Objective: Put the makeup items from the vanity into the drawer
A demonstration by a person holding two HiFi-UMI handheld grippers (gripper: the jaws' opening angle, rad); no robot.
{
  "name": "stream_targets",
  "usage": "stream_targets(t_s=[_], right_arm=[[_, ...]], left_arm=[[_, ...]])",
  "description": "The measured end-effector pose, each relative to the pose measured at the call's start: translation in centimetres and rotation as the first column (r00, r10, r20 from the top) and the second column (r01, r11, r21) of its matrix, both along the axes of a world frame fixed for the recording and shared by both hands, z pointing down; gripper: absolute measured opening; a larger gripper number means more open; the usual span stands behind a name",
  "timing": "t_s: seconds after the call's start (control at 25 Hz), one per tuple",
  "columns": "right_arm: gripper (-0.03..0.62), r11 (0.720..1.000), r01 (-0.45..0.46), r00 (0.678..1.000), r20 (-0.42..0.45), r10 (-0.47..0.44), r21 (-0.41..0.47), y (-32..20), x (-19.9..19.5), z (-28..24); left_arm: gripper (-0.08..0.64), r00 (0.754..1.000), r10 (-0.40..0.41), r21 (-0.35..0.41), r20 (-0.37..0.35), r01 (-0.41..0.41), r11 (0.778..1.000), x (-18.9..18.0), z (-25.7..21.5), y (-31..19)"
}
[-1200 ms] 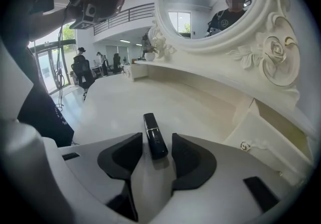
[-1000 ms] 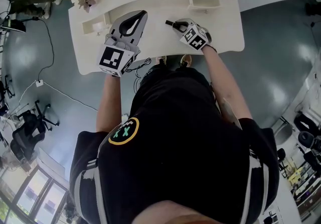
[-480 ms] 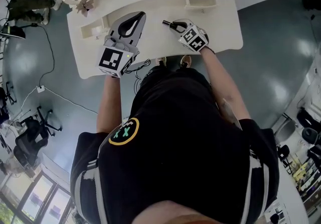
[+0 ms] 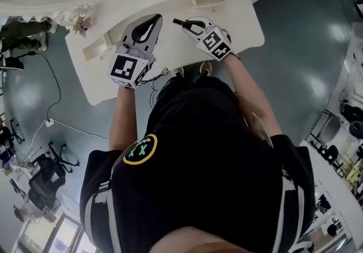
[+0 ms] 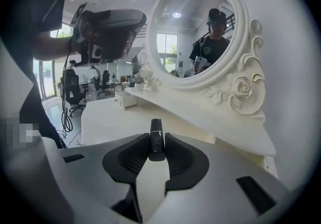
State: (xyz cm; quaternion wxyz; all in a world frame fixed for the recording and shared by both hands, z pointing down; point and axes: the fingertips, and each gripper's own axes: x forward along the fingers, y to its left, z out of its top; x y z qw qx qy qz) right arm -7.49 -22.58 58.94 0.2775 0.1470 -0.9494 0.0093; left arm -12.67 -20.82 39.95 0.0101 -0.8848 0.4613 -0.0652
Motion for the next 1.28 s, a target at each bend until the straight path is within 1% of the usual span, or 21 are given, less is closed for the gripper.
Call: stream_targets(t_s=[0.24, 0.44, 0.6, 0.72, 0.88, 0.96, 1.08, 1.2, 1.28], right_arm=[[0.117, 0.994, -0.097, 0.995, 0.009, 0.097, 0.048, -1.6, 3.8, -2.3], [0.117, 0.98, -0.186, 0.983, 0.007, 0.186, 0.074, -2.8, 8.0, -3.5], [0.117, 0.968, -0.237, 0.972, 0.014, 0.237, 0.088, -3.8, 10.2, -4.5], [0.117, 0.962, -0.255, 0.967, 0.025, 0.254, 0.098, -4.8, 10.9, -5.1], [0.117, 0.965, -0.237, 0.971, -0.003, 0.239, 0.111, -7.2, 11.0, -4.7], [0.117, 0.972, -0.204, 0.977, -0.041, 0.209, 0.114, -8.5, 11.0, -4.0], [0.117, 0.985, -0.135, 0.982, -0.116, 0.148, 0.11, -10.2, 11.0, -2.7], [0.117, 0.992, -0.077, 0.98, -0.178, 0.093, 0.099, -11.5, 10.9, -1.6], [0.117, 0.995, -0.055, 0.978, -0.196, 0.07, 0.078, -12.2, 10.8, -1.1]], left_arm=[[0.021, 0.995, 0.096, 0.005, -0.014, -0.096, 0.995, 3.5, 0.1, -1.4], [0.021, 0.987, 0.16, -0.004, -0.017, -0.161, 0.987, 6.1, 0.4, -2.5], [0.021, 0.982, 0.187, 0.0, -0.031, -0.187, 0.982, 7.5, 0.7, -3.3], [0.021, 0.981, 0.192, -0.007, -0.027, -0.193, 0.981, 7.9, 1.0, -3.6], [0.021, 0.984, 0.179, -0.025, -0.004, -0.179, 0.984, 7.4, 1.2, -3.5], [0.021, 0.987, 0.16, -0.033, 0.004, -0.16, 0.987, 6.7, 1.2, -3.4], [0.021, 0.992, 0.123, -0.07, 0.035, -0.12, 0.99, 5.2, 1.4, -3.1], [0.021, 0.996, 0.09, -0.055, 0.027, -0.089, 0.995, 4.1, 1.2, -3.1], [0.021, 0.997, 0.074, -0.046, 0.019, -0.073, 0.996, 3.7, 1.1, -3.1]])
